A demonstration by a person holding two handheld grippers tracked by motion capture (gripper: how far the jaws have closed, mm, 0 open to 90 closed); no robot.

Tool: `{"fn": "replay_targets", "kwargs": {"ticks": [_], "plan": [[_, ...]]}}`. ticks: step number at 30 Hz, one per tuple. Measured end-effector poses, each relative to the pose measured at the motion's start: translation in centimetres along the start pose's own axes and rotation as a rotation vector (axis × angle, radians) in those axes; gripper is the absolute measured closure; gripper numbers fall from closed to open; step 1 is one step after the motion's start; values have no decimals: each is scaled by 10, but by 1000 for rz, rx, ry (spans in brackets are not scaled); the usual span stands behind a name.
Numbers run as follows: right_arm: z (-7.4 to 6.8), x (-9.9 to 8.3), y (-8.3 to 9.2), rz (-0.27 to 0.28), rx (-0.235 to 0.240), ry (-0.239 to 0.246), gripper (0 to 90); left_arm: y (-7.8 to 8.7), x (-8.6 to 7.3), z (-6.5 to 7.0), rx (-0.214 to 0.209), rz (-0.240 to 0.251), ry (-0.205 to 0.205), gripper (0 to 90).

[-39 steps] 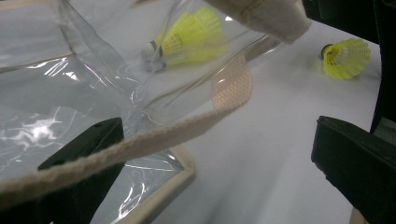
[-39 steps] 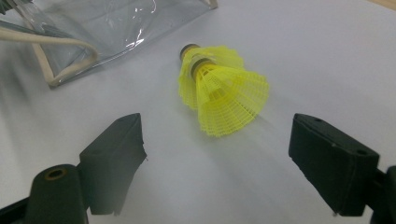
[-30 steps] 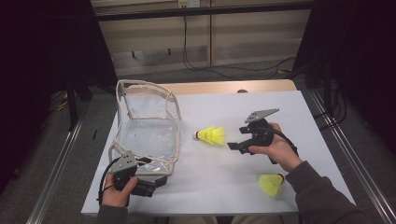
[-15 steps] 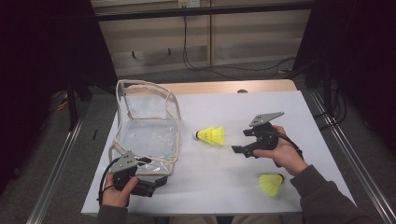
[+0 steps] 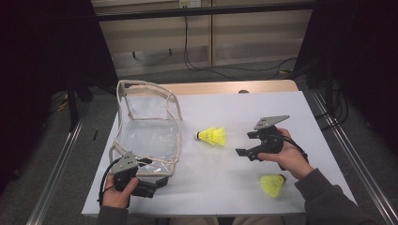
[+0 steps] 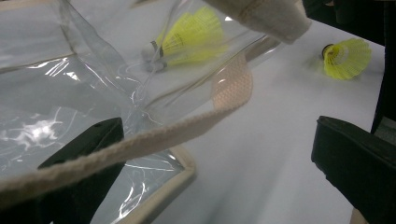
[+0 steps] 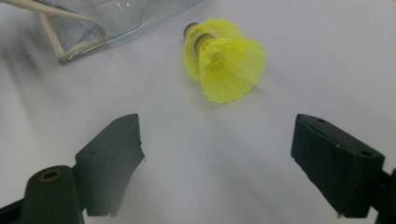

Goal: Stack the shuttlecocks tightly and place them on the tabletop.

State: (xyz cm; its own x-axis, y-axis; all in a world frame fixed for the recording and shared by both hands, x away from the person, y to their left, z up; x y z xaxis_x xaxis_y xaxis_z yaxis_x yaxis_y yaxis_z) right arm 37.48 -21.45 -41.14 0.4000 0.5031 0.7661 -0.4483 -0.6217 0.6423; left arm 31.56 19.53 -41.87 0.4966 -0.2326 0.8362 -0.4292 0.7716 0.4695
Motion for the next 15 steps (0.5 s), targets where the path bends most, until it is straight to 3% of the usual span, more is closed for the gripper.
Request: {"fn": "replay_targets", "kwargs": {"ticks": [15], "plan": [[-6,-8,11,8,-2,8,149,0,0,0,1,1,2,31]]}}
Point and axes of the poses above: each handheld gripper's, and its own axes: y roughly backward along the jaws, x roughly out of its top, z roughly to its right, the point moved 2 cm from there along -y, roughly forward along the jaws, and after that the axes turned 8 degrees about y, right-handed, at the moved point
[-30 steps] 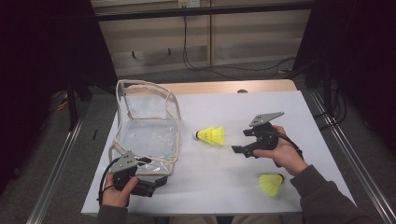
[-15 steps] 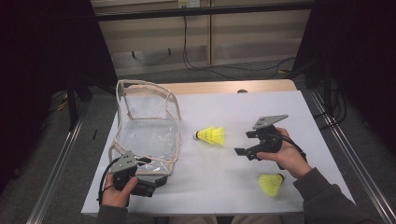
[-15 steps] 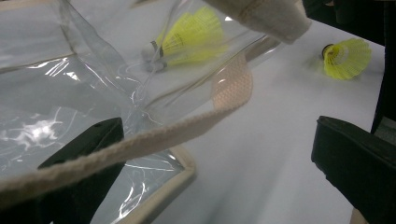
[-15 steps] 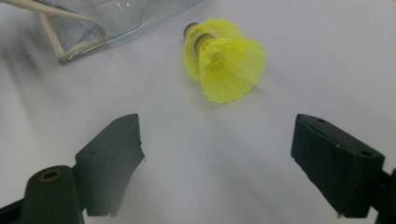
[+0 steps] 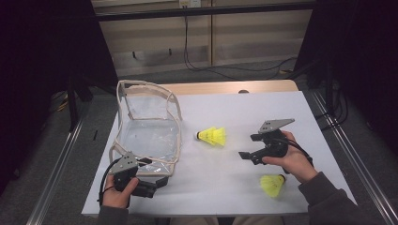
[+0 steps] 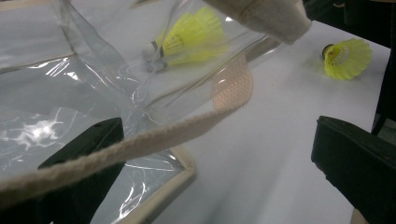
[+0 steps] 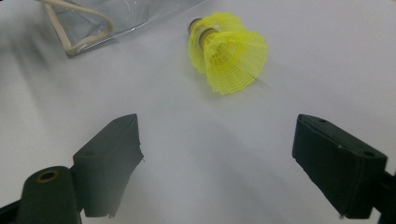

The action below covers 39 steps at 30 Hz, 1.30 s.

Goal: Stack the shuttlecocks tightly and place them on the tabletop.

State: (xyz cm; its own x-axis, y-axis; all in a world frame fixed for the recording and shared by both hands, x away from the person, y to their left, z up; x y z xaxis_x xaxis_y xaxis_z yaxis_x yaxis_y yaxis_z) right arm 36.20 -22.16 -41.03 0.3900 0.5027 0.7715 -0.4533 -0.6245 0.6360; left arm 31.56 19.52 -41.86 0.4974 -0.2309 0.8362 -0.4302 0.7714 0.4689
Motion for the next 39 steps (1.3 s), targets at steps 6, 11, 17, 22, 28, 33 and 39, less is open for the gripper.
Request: {"fn": "replay_targets", "kwargs": {"ticks": [6,11,17,22,28,33,39], "plan": [[-4,-4,2,-2,9,3,143,0,0,0,-1,1,1,31],[-4,-6,6,2,8,7,142,0,0,0,-2,-1,1,31],[-8,-9,10,3,14,14,142,0,0,0,0,1,1,31],[-9,-13,13,6,15,12,141,0,0,0,-1,3,3,31],[-11,-16,17,9,15,12,141,0,0,0,0,3,4,31],[-12,-20,22,6,15,13,141,0,0,0,1,4,3,31],[-12,-26,26,4,6,7,140,0,0,0,2,0,4,31]]}}
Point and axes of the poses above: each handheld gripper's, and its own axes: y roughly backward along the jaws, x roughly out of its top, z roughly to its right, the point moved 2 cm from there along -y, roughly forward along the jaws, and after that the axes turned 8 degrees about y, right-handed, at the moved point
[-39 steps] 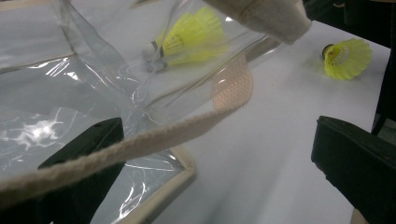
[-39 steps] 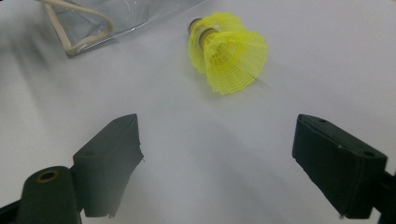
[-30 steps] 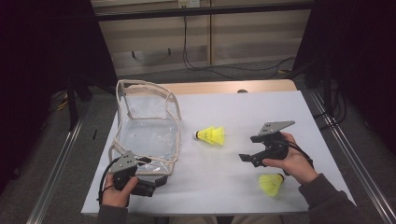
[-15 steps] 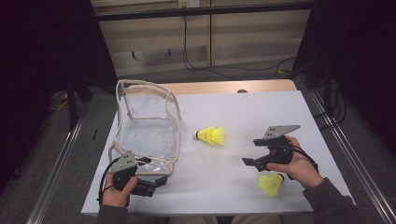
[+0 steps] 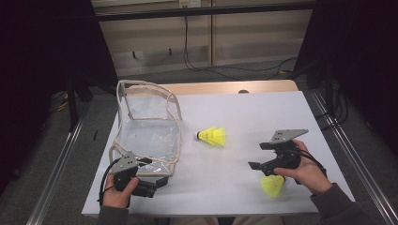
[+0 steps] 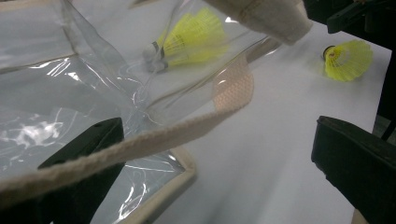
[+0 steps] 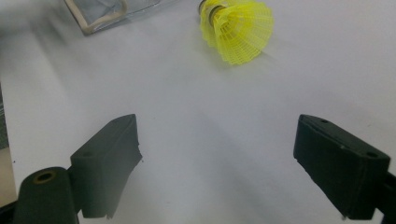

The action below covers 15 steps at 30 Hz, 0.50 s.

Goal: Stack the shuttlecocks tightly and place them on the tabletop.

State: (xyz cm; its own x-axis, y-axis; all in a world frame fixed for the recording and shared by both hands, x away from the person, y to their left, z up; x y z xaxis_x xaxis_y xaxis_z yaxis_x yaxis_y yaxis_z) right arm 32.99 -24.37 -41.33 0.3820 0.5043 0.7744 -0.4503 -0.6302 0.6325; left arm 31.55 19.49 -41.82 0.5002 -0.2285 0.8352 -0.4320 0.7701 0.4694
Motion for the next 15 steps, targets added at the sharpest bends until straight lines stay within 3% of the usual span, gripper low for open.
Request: {"fn": "replay_targets", "kwargs": {"ticks": [15], "plan": [[-5,-10,7,3,-8,6,140,0,0,1,2,4,2,31]]}}
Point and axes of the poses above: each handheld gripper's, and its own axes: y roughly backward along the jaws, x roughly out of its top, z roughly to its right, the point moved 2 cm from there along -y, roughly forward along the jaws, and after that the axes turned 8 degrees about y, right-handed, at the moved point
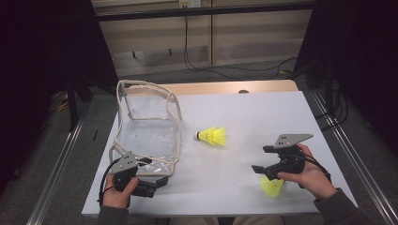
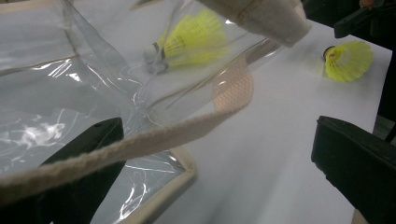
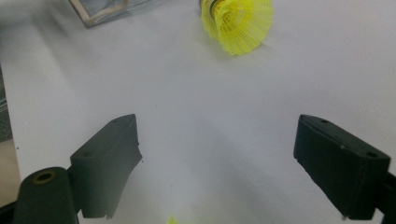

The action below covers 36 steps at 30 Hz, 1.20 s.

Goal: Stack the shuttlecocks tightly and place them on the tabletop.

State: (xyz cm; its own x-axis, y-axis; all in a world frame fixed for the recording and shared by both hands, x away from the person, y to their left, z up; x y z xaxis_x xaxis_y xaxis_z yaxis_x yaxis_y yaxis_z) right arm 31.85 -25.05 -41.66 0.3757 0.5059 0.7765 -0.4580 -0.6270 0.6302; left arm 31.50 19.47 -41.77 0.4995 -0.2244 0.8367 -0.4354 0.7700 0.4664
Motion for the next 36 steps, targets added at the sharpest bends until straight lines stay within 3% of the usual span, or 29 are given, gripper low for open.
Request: {"fn": "replay_targets", "kwargs": {"ticks": [21,36], "plan": [[-9,-13,8,-26,13,35,177,0,0,0,3,4,-3,31],[-2,-19,11,-63,11,63,376,1,1,0,3,8,-4,31]]}}
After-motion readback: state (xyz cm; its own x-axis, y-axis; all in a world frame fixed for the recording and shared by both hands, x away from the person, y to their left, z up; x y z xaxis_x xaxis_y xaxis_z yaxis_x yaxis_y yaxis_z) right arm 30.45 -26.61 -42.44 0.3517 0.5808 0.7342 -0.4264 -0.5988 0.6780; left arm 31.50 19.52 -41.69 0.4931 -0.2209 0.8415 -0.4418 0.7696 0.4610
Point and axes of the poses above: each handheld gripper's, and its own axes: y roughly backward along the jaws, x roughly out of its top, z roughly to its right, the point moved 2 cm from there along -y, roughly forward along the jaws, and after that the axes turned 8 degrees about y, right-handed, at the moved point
